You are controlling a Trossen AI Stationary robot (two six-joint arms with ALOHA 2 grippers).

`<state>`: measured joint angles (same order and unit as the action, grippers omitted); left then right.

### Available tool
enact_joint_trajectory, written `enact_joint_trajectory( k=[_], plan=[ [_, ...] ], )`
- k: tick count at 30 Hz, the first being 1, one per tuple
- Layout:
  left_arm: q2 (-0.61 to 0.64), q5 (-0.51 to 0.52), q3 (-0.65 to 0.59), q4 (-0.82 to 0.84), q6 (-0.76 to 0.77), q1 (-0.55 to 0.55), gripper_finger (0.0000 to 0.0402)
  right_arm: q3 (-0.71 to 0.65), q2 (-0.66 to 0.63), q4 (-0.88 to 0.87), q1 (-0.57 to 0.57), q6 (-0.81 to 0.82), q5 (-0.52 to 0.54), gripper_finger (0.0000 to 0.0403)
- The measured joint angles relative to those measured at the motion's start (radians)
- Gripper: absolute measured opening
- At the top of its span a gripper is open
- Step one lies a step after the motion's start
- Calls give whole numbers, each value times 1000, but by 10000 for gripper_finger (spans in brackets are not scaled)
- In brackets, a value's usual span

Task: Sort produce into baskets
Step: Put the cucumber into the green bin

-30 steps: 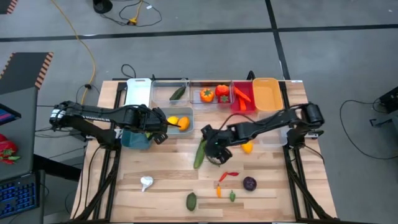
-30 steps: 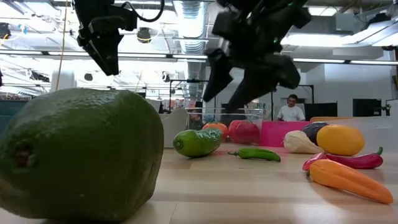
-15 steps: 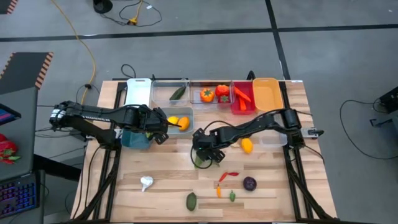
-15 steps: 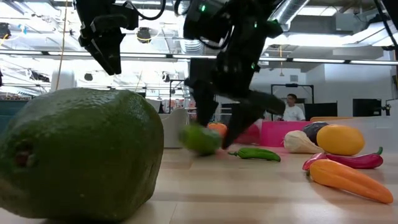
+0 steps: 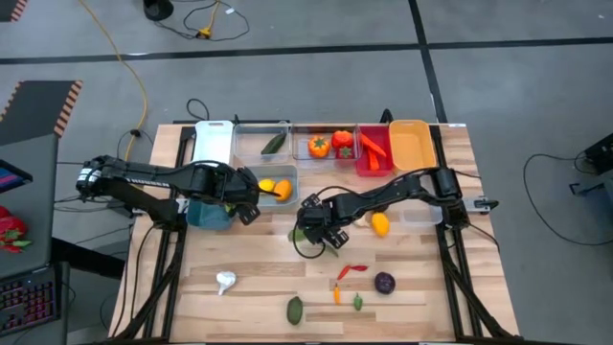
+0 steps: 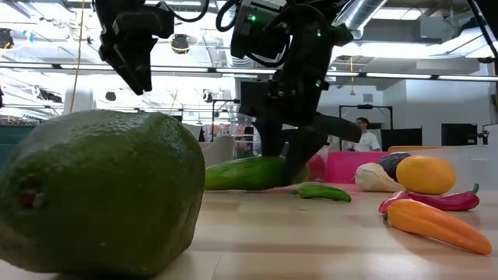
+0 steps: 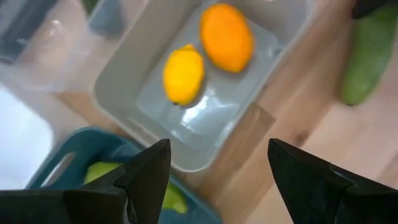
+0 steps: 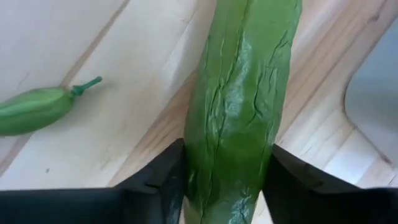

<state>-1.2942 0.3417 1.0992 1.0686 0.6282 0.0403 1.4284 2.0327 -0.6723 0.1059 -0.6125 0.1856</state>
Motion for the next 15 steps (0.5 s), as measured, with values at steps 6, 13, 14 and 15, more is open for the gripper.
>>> enact_joint_trajectory(
  k=[6, 13, 14, 15],
  plan=[
    [0, -73, 0, -161, -138, 30, 257, 12, -5, -19, -2, 76, 0, 172],
    [0, -128, 0, -372, -302, 109, 257, 100, -8, -47, -2, 232, 0, 202],
    [0, -128, 0, -383, -311, 119, 257, 115, -8, -45, -2, 248, 0, 201],
    [0, -127, 0, -393, -317, 129, 257, 130, -8, -46, -2, 258, 0, 199]
  ],
)
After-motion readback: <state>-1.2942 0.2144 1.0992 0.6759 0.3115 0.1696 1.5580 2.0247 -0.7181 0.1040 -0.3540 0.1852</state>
